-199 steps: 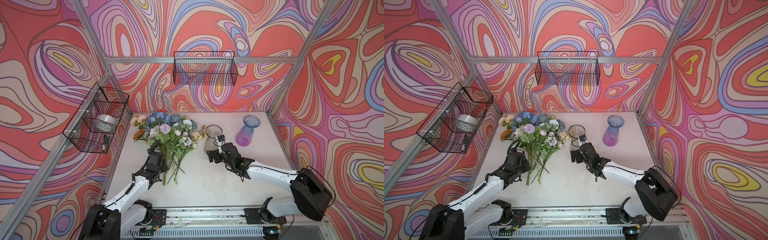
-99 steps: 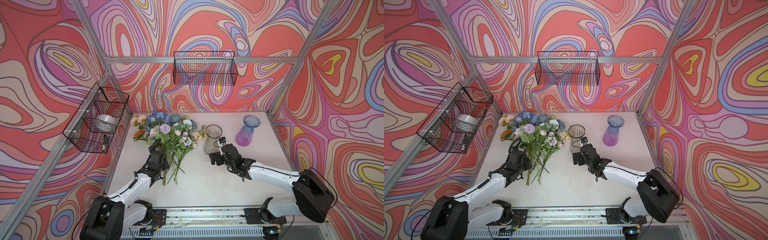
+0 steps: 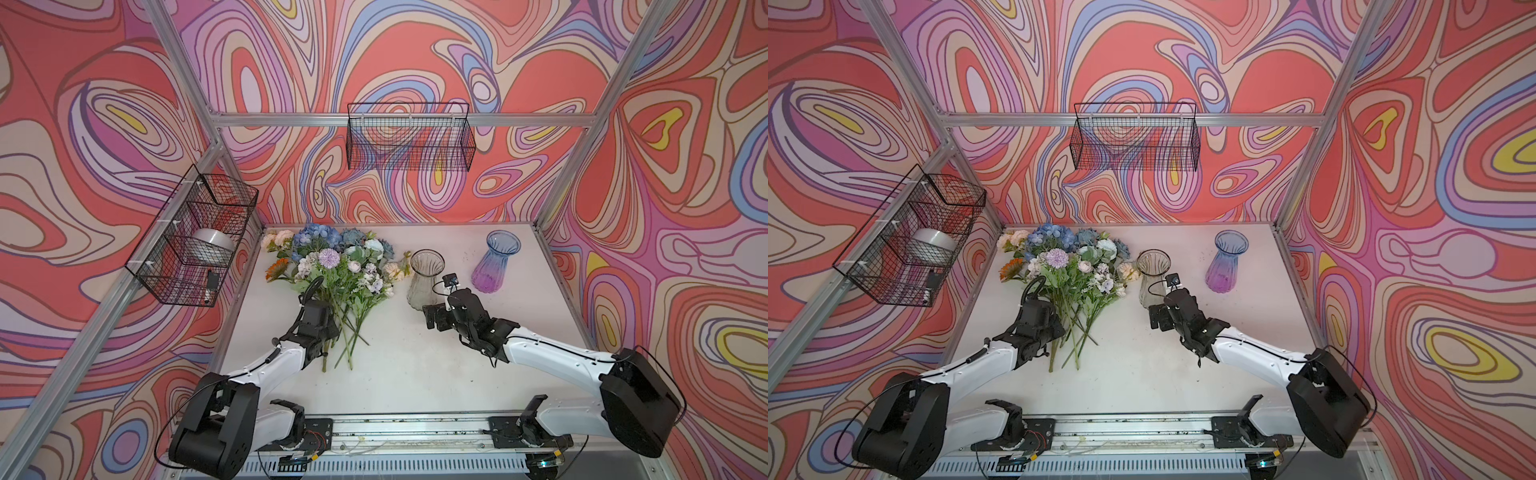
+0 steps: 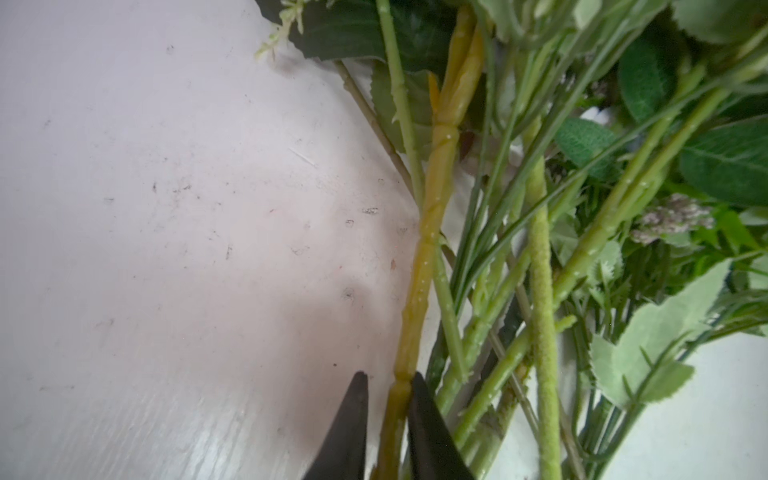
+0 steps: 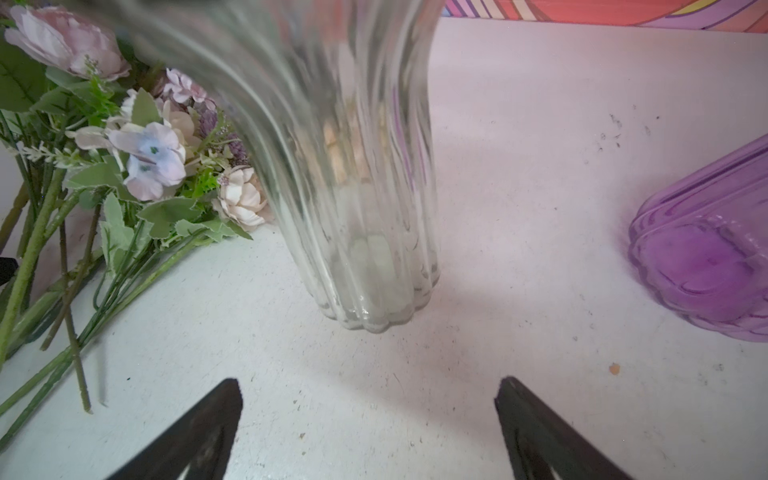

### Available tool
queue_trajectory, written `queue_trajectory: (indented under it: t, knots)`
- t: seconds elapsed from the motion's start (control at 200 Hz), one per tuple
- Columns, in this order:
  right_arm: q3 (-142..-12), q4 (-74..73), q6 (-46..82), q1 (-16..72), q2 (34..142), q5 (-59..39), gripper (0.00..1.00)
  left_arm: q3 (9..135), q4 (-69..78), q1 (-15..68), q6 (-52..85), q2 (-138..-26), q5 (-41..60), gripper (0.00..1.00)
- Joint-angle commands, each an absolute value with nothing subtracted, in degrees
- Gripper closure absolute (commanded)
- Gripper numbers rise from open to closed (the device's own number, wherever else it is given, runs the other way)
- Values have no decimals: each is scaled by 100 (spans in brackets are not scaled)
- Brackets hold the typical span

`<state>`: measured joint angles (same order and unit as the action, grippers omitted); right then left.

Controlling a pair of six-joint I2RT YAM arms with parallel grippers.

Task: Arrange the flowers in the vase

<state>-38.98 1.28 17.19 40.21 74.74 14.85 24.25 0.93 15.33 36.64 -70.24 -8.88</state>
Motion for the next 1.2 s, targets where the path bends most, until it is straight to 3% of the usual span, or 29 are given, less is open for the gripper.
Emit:
queue_trajectory:
  t: [0.0,0.045,0.366,0.691,0.851,1.062,1.197]
  knots:
    - [-3909,235,1611,4047,7302,1646,2,2541,11,1497,3649,-6890,-885,95]
    - [-3911,244,1575,4052,7287,1696,2,2611,-111,1495,3619,-6764,-879,100]
    - [-4050,115,1434,4052,7347,1977,2,3117,-577,1814,3299,-5850,-1037,100]
    - [-4052,67,1344,4041,7130,2214,2,3433,416,2273,2900,-5792,-1460,100]
    - [-4115,211,1218,4043,6994,2403,2,3478,1326,2354,2554,-5898,-1177,100]
    - [-4186,324,1058,4042,6714,2538,2,3524,1705,2393,2241,-6491,-40,100]
    - [-4221,327,986,4034,6580,2583,2,3356,1762,2419,2416,-6555,-157,100]
